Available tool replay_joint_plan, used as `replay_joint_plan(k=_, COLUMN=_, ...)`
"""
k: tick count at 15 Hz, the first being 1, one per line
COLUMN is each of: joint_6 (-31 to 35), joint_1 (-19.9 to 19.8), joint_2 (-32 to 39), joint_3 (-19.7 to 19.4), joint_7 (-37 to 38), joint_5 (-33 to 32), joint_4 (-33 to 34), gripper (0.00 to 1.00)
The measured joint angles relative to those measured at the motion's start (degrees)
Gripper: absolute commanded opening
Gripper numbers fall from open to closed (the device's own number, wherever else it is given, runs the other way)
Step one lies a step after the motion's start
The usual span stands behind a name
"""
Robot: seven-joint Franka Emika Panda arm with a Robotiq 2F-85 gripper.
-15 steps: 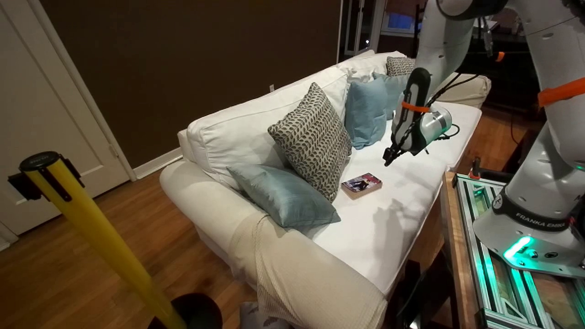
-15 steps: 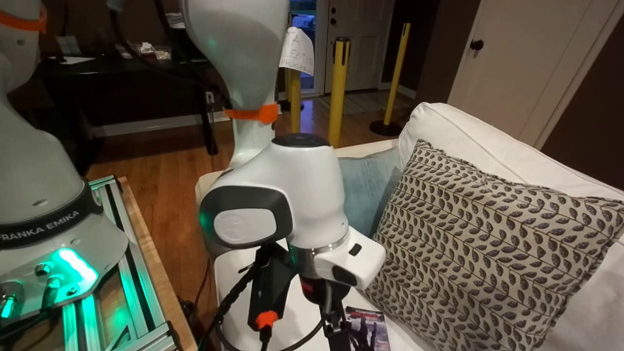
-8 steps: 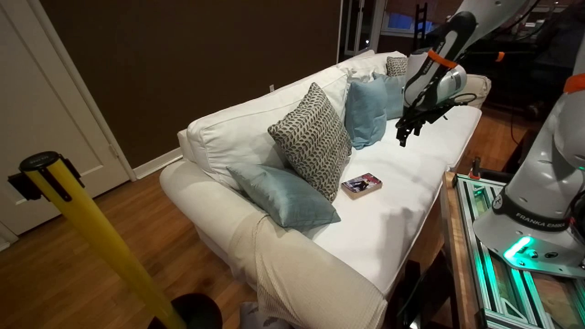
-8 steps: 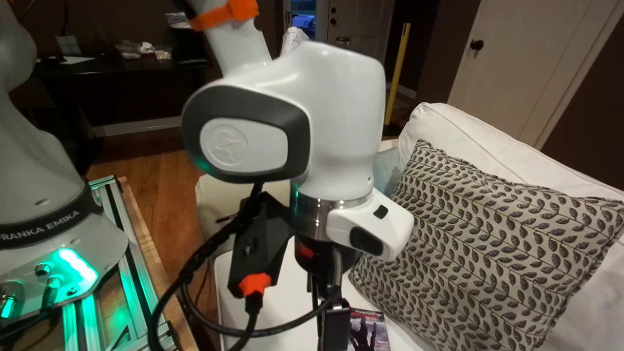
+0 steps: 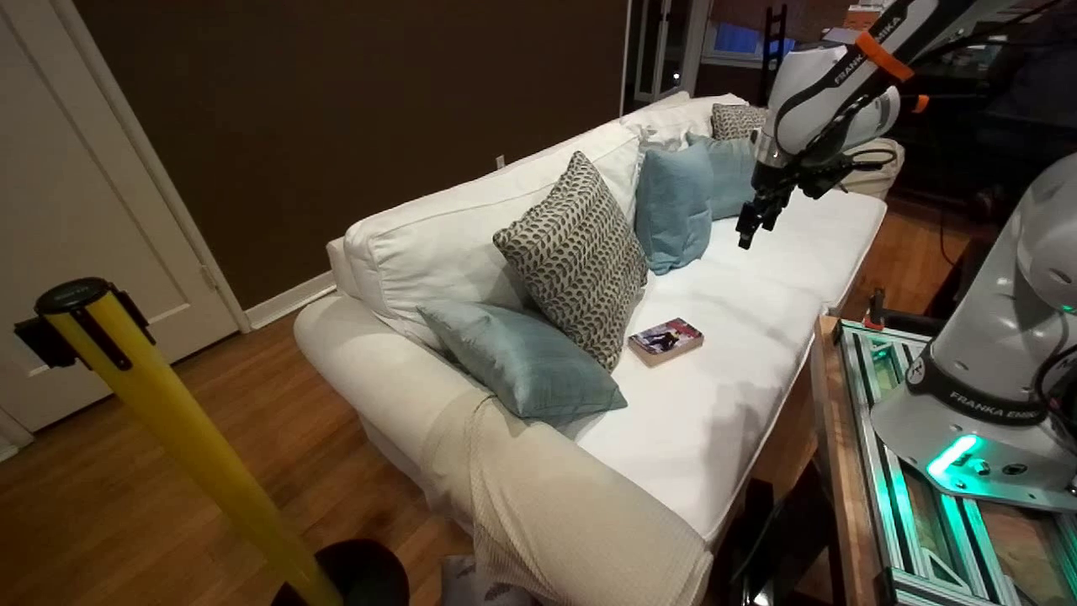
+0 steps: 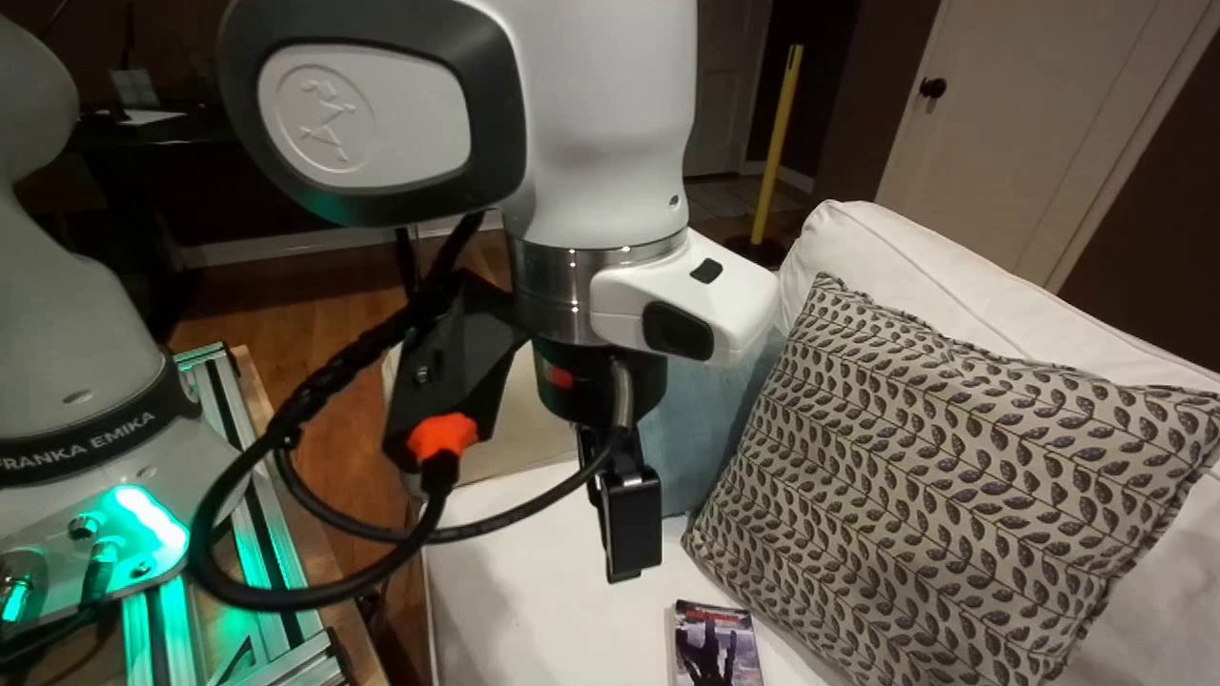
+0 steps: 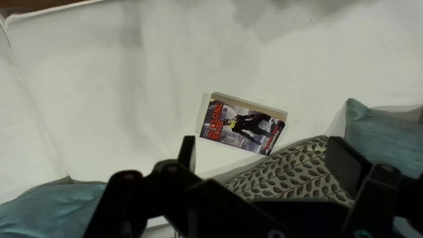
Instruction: Move the book to the left
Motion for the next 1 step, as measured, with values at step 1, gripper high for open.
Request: replay_joint_plan(k=1, joint_6=0.0, joint_1=-0.1, joint_2=0.6, joint_3=0.2, joint_7=0.0, joint_5=0.0, joint_4=0.2, gripper=1.00)
